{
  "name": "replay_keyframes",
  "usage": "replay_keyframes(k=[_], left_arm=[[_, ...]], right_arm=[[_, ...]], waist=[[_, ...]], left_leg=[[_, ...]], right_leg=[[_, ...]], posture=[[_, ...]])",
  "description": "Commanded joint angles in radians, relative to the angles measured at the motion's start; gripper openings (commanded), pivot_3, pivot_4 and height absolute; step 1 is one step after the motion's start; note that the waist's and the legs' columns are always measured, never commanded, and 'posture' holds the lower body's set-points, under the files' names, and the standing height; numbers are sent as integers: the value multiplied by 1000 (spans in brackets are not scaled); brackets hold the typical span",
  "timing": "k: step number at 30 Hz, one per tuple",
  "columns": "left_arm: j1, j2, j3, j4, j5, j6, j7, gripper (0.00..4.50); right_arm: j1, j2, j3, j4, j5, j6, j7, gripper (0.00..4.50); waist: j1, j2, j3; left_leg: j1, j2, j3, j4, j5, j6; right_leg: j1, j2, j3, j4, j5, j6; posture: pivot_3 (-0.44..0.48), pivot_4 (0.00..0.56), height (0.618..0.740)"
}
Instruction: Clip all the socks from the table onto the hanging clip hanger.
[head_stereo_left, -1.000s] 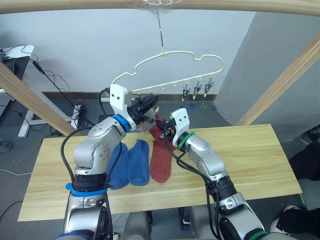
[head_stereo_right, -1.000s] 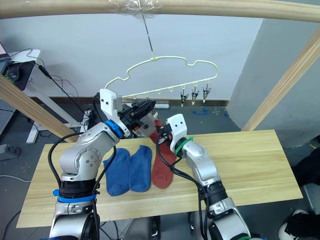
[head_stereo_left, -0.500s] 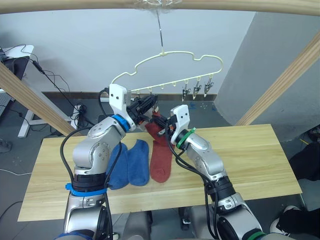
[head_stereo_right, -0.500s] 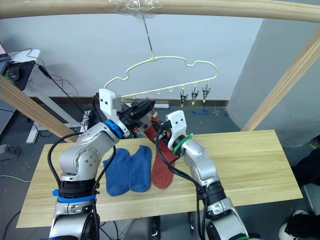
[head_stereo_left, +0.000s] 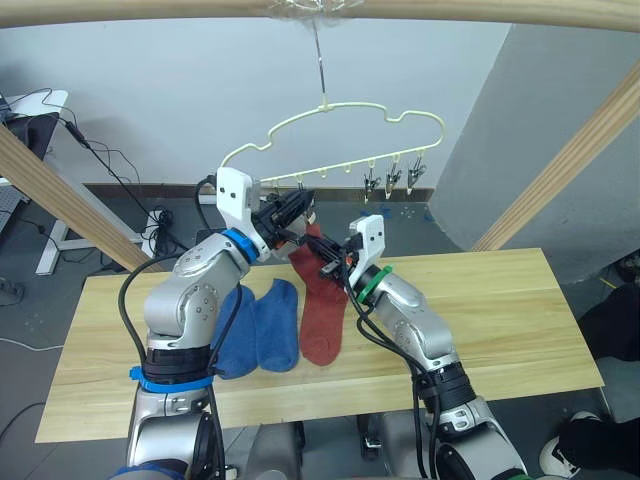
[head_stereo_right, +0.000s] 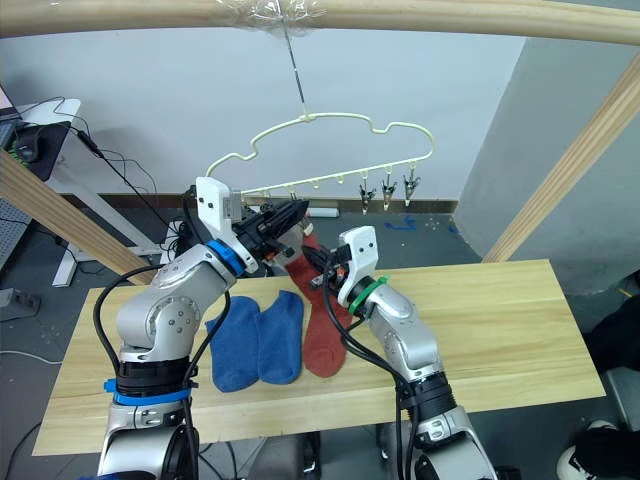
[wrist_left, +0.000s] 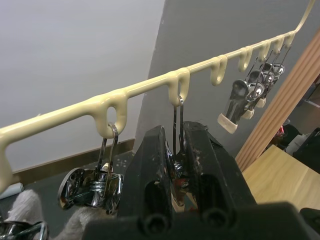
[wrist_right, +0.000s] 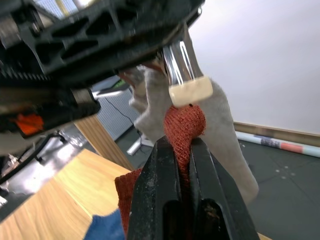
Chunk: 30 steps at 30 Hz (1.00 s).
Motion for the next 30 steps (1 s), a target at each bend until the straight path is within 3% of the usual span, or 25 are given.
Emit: replay_keyframes(k=[1, 18, 30], left_arm=[[-2, 4, 8, -19, -3, -10, 1, 217], [6, -9, 14, -49, -33, 34, 33, 217], [12, -2, 8, -46, -30, 28, 36, 217]], right_arm=[[1, 47, -5, -46, 43, 1, -6, 0], [-78, 66, 15, 117, -32, -132, -65, 0], [-76, 66, 20, 79, -4, -161, -48, 0]], waist=[[0, 0, 0], [0, 0, 0], [0, 0, 0]], left_leg=[[0, 0, 0, 0, 0, 0], [0, 0, 0, 0, 0, 0], [0, 0, 0, 0, 0, 0]], right_leg=[[0, 0, 0, 0, 0, 0], [0, 0, 0, 0, 0, 0], [0, 0, 0, 0, 0, 0]], posture=[[-146, 268, 740], [-140, 267, 740], [-144, 267, 740]])
